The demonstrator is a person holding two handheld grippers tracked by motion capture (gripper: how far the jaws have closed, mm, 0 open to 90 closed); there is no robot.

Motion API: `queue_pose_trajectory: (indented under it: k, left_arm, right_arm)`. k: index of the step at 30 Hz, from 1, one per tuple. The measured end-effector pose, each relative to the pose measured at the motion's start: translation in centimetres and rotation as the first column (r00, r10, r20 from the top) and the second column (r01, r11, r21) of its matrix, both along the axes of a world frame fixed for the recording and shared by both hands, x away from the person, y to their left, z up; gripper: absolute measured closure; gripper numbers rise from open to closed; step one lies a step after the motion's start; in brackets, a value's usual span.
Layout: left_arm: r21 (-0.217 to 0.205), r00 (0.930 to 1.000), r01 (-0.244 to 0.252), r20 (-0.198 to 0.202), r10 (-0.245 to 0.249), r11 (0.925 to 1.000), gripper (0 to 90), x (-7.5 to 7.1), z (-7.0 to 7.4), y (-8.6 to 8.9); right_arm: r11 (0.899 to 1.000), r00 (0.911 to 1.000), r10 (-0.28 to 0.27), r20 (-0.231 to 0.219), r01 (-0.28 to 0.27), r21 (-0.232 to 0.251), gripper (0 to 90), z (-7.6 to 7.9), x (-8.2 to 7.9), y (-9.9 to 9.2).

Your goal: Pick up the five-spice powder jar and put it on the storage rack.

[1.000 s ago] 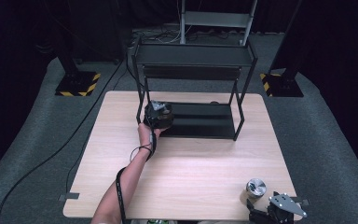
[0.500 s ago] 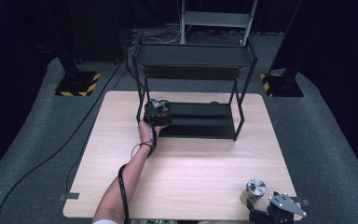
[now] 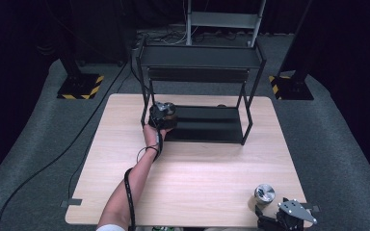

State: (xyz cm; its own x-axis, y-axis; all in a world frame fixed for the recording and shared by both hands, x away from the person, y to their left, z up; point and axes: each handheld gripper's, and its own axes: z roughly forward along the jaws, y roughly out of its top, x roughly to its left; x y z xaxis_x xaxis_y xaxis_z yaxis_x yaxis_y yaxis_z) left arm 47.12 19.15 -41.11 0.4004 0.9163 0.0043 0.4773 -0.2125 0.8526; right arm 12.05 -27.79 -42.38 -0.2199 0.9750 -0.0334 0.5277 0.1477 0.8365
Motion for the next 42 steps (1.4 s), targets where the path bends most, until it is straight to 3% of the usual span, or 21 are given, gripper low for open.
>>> queue_pose_trajectory:
  k: [26, 42]
  left_arm:
    - [-0.003, 0.9988, -0.028, 0.040, 0.028, 0.9996, 30.9, 1.2, -0.1, -2.3]
    - [-0.002, 0.9961, -0.061, 0.064, 0.061, 0.9981, 30.9, 1.6, -1.2, -2.7]
  right_arm:
    - [1.000, 1.0000, 0.003, -0.001, -0.003, -0.001, 0.0, 0.0, 0.0, -0.1]
    - [1.000, 1.0000, 0.006, -0.004, -0.006, -0.002, 0.0, 0.0, 0.1, 0.0]
